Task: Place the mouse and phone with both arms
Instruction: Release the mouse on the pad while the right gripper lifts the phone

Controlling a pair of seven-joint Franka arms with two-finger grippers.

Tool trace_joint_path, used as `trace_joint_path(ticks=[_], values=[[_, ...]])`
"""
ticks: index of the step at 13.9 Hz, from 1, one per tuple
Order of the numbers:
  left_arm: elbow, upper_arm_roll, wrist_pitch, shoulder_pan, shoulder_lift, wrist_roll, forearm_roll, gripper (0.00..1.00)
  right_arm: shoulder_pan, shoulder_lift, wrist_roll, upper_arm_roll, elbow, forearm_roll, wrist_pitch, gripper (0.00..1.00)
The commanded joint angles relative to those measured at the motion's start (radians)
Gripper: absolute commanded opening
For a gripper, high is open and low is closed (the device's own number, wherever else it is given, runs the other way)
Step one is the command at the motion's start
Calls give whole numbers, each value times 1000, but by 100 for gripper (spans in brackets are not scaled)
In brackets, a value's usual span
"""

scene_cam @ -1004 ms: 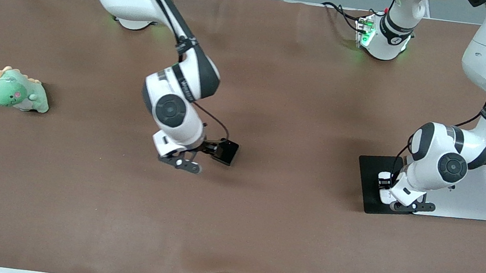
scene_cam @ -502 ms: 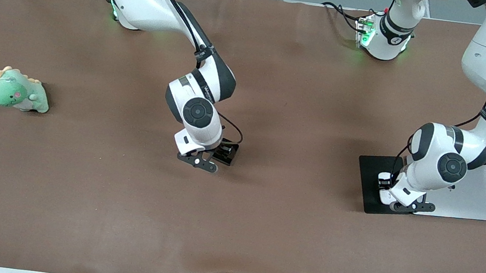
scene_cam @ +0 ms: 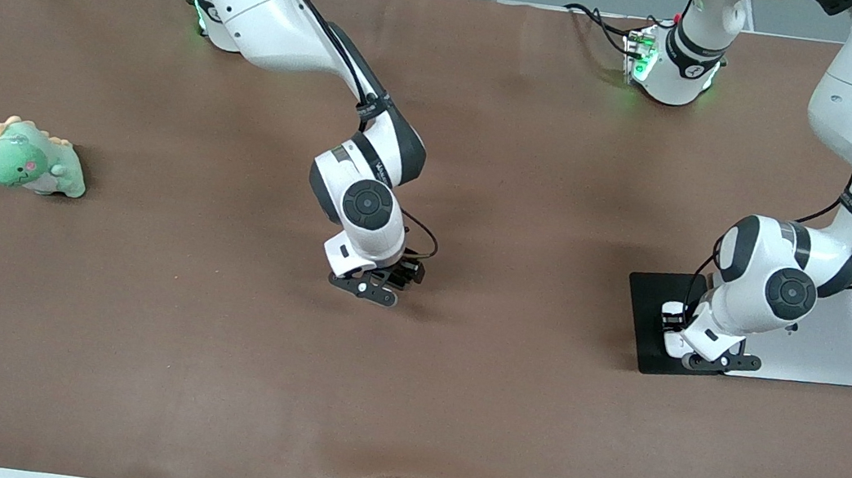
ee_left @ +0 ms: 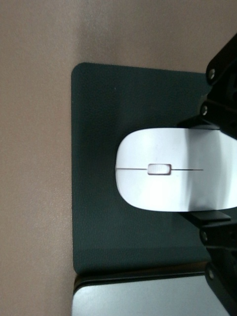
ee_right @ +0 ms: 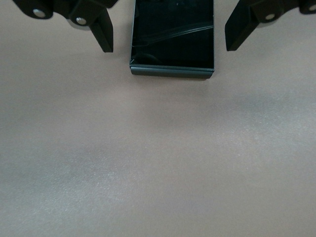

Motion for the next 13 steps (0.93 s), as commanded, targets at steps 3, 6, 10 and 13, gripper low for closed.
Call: trace_joint_path(ticks=[3,6,10,13], values=[[4,-4,15,6,-1,12,24,100,14,39,61,-4,34,-27,23,100],[13,-9,6,4,-32,10,24,100,14,49,88,-4,34,-25,40,100],[56,-13,-75,-2,-113,12,24,100,18,65,96,-4,33,-24,64,100],[186,-50,-265,1,-142,12,21,100,17,65,93,-4,34,-25,66,16]])
